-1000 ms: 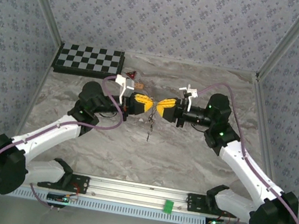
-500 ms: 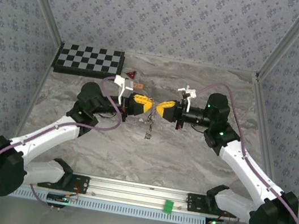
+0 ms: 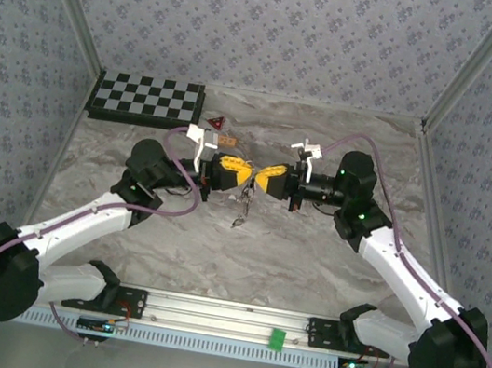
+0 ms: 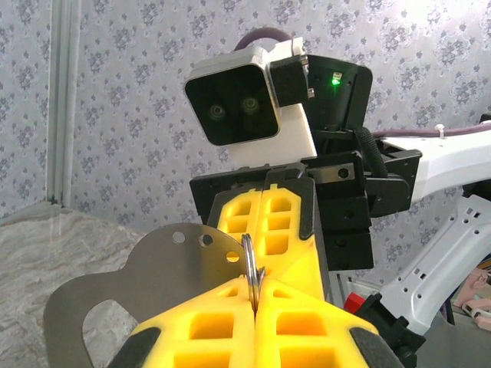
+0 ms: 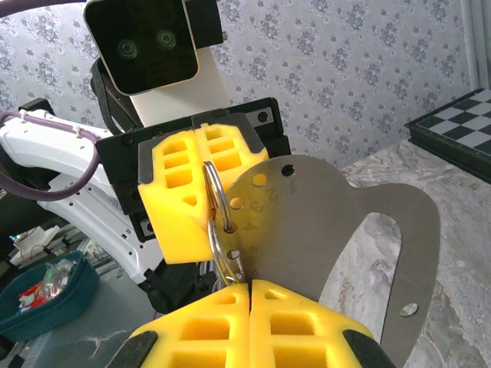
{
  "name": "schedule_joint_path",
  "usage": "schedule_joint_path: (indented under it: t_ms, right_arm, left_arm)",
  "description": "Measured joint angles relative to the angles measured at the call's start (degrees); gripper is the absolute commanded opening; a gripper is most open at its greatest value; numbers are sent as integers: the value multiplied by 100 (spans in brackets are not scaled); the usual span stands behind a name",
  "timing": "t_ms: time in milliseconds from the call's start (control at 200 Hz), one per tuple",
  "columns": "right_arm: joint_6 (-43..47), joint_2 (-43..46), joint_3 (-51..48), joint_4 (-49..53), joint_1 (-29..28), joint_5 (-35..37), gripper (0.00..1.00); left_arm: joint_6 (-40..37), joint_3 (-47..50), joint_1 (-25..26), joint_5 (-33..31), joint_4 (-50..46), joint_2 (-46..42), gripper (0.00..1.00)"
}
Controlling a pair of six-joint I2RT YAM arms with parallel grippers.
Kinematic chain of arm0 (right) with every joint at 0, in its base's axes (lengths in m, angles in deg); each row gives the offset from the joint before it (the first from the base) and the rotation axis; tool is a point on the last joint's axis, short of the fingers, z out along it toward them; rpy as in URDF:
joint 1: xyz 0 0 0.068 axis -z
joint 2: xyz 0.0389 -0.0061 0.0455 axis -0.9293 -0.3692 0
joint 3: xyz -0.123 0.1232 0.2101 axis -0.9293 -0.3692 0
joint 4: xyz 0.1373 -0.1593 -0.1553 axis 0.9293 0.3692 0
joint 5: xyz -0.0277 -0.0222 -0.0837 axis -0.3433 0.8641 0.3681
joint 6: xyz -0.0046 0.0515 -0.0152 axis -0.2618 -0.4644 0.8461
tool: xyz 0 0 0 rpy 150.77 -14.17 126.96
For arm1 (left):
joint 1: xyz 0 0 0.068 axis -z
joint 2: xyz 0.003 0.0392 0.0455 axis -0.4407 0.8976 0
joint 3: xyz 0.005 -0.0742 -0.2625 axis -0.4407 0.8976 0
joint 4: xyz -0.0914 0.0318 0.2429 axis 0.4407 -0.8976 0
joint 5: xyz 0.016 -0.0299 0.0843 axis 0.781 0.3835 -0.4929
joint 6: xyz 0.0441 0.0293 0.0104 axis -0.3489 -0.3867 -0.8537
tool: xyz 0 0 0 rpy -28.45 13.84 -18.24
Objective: Put the keys on the keyring
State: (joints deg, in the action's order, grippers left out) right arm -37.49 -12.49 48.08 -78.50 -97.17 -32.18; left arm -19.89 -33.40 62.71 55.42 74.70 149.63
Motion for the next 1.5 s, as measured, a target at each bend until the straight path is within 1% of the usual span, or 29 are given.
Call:
schedule_joint_path:
  t_ms: [295, 420, 480, 545, 595, 675, 750, 885, 1084, 1259, 1499]
  right_arm:
    - [-116, -107, 0, -129, 20, -22, 0]
    - [-138, -107, -2, -155, 20, -22, 3]
    - [-144, -107, -2, -170, 20, -20, 7]
    - [-151, -105, -4, -168, 22, -13, 8]
    - [-144, -63, -39, -168, 44, 26, 14]
    - [-105, 101, -175, -162, 98, 142, 16]
    - [-103, 348, -361, -168, 151, 289, 23]
    - [-90, 726, -643, -286, 275, 704, 26]
    - [-138, 824, -780, -643, 282, 1051, 26]
    - [-197, 824, -787, -942, 190, 1082, 27]
    - [-146, 798, -761, -964, -57, 1019, 26]
  left_arm:
    - [129, 0, 33, -44, 345, 190, 0]
    - [144, 0, 37, -42, 393, 203, 0]
    - [160, 0, 39, -44, 435, 219, 0]
    - [164, 0, 50, -55, 437, 221, 0]
    - [164, 0, 63, -68, 435, 221, 0]
    - [151, 0, 127, -68, 415, 221, 0]
    - [142, 0, 190, -61, 372, 221, 0]
    - [142, 0, 225, -37, 361, 221, 0]
    - [142, 0, 225, -39, 358, 221, 0]
    - [142, 0, 225, -39, 323, 221, 0]
    - [142, 0, 225, -39, 321, 221, 0]
